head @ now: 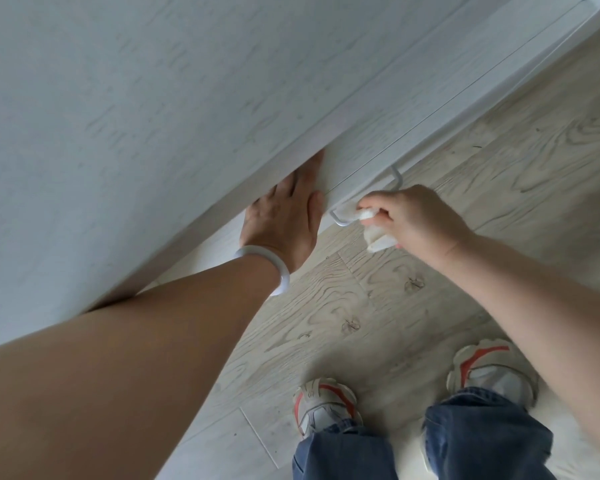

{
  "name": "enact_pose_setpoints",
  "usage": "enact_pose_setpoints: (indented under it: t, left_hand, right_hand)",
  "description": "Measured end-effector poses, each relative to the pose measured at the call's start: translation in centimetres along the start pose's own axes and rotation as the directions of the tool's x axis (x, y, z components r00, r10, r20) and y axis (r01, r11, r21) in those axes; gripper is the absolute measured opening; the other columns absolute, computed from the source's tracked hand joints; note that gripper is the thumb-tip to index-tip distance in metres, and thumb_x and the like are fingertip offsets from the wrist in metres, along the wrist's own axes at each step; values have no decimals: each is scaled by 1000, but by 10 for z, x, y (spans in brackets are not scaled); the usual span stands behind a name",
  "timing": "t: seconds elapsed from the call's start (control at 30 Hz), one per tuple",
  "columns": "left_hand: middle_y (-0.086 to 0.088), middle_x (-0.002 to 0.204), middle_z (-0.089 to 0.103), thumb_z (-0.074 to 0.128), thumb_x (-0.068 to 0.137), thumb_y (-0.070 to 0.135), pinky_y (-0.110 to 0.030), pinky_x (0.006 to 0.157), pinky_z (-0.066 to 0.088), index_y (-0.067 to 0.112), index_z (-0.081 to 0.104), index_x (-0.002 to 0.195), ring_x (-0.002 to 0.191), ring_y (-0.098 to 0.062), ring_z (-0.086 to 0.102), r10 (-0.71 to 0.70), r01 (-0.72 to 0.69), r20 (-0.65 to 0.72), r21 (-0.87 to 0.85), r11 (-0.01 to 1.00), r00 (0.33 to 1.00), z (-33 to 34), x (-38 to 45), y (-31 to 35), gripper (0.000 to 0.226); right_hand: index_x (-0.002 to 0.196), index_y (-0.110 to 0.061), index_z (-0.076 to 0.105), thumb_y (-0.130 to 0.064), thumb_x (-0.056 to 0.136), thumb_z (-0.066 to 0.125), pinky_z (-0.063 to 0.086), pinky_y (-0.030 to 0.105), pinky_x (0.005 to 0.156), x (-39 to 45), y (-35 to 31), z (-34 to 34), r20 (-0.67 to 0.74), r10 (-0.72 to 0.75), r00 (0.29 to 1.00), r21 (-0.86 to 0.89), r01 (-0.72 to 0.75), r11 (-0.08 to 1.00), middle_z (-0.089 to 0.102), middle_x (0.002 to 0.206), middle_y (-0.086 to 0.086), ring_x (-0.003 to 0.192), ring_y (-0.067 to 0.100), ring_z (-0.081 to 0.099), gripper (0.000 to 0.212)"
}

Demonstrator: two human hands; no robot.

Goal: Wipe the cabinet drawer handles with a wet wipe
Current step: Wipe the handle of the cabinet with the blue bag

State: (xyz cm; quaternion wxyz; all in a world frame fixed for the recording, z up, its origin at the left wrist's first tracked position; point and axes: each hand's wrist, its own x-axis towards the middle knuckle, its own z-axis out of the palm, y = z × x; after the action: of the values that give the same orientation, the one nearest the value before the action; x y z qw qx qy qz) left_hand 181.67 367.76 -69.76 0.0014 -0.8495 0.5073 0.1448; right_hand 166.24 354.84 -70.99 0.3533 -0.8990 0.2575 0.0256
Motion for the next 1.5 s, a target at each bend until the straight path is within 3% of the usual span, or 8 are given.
enact_pose_setpoints:
  t: [0.2, 0.33, 0.47, 0.57, 0.73, 1.03, 1.23, 1.5]
  left_hand:
    - [4, 160, 21, 17, 105, 38, -44, 112, 32, 28, 2, 156, 140, -25, 36, 2, -2, 2, -3, 1000, 1000, 3, 0, -2, 54]
    - [2, 160, 22, 17, 105, 37, -43, 113, 29, 27, 1, 156, 141, -24, 34, 1, -1, -6, 22, 1000, 1000, 3, 0, -2, 55]
    - [1, 160, 20, 16, 104, 37, -42, 117, 23, 27, -1, 156, 144, -23, 27, 2, -2, -14, 46, 999, 1000, 4, 0, -2, 55]
    - [1, 160, 19, 16, 104, 38, -42, 118, 20, 28, -1, 156, 145, -23, 25, 5, -4, -9, 44, 999, 1000, 5, 0, -2, 56]
    - [4, 161, 18, 15, 105, 39, -41, 117, 22, 30, -2, 156, 145, -22, 26, -15, 15, 5, 6, 1000, 1000, 3, 0, -2, 54]
    - [3, 160, 21, 17, 104, 37, -42, 116, 22, 29, 0, 156, 143, -24, 28, -18, 18, -4, 15, 1000, 1000, 3, 0, -2, 55]
    - [4, 160, 21, 17, 104, 37, -42, 116, 24, 30, 0, 156, 143, -23, 29, -23, 23, 17, -4, 1000, 1000, 0, 1, 0, 55]
    - [4, 159, 23, 18, 104, 36, -44, 113, 29, 30, 3, 156, 141, -25, 34, -15, 15, 9, -20, 1000, 1000, -1, -1, 0, 54]
  right_hand:
    - [103, -15, 74, -18, 91, 65, 48, 20, 39, -19, 16, -19, -335, 325, 884, 445, -156, 882, 71, 75, -1, 44, 10, 61, 15]
    - [81, -7, 69, -23, 89, 64, 43, 22, 40, -10, 22, -25, -269, 575, 773, 654, -291, 698, 66, 65, 10, 44, 14, 60, 18]
    - [85, -6, 68, -29, 94, 59, 43, 22, 44, 14, 19, -16, 27, 529, 848, 650, -417, 635, 65, 67, 9, 48, 13, 57, 26]
    - [94, -7, 66, -23, 94, 58, 45, 22, 50, 14, 22, 0, -64, 477, 877, 419, -410, 810, 66, 77, 8, 64, 20, 63, 18]
    - [82, -7, 58, -28, 98, 52, 41, 21, 42, -21, 3, 41, -169, 429, 887, 460, -314, 831, 58, 68, 1, 59, 20, 59, 27]
    - [57, -7, 52, -18, 95, 44, 29, 19, 40, 11, -8, 15, -43, 657, 753, 642, -483, 595, 46, 48, 6, 40, 14, 41, 40]
    - [54, -3, 48, -24, 85, 49, 29, 27, 45, -21, -25, 25, -13, 605, 796, 741, -398, 540, 42, 50, 14, 41, 18, 36, 38]
    - [88, 3, 59, -21, 97, 52, 31, 17, 37, 7, -27, 12, 16, 781, 625, 929, -298, 219, 51, 63, 7, 42, 6, 46, 27]
